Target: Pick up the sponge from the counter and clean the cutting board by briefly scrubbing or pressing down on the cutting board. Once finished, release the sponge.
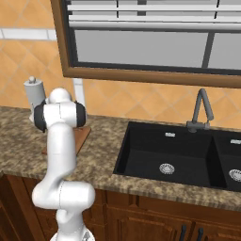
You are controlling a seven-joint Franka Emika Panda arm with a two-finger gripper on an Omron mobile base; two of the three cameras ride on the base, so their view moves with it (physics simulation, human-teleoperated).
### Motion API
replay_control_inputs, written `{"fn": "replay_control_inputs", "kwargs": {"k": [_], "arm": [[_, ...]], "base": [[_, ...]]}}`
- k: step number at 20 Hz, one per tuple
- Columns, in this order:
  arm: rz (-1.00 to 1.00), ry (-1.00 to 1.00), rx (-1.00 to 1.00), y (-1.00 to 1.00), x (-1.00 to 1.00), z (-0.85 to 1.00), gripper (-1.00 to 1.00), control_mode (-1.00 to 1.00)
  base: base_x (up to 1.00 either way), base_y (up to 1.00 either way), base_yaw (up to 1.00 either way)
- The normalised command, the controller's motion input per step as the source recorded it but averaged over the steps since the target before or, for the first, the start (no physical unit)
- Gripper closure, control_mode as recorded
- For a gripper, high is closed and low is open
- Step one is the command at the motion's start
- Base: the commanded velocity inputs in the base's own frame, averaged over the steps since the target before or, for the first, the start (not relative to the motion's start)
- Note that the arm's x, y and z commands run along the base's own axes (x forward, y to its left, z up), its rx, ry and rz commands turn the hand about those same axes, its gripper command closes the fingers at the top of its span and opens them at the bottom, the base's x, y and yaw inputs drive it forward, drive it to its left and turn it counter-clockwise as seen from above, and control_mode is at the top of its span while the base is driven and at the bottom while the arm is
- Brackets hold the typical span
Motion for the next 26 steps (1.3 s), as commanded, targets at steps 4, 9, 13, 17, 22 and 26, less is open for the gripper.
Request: {"fn": "replay_control_inputs", "kwargs": {"k": [4, 9, 13, 17, 22, 26], "arm": [[0.0, 0.0, 0.0, 0.0, 0.05, -0.42, 1.0, -1.0], [0.0, 0.02, 0.0, 0.0, 0.11, -0.47, 1.0, -1.0], [0.0, 0.01, 0.0, -0.05, 0.1, -0.25, 1.0, -1.0], [0.0, 0.0, 0.0, -0.39, 0.0, -0.01, 1.0, -1.0], [0.0, 0.0, 0.0, -0.58, 0.03, -0.08, 1.0, -1.0], [0.0, 0.0, 0.02, -0.6, 0.0, -0.36, 1.0, -1.0]], "base": [[0.0, 0.0, 0.0], [0.0, 0.0, 0.0], [0.0, 0.0, 0.0], [0.0, 0.0, 0.0], [0.0, 0.0, 0.0], [0.0, 0.0, 0.0]]}}
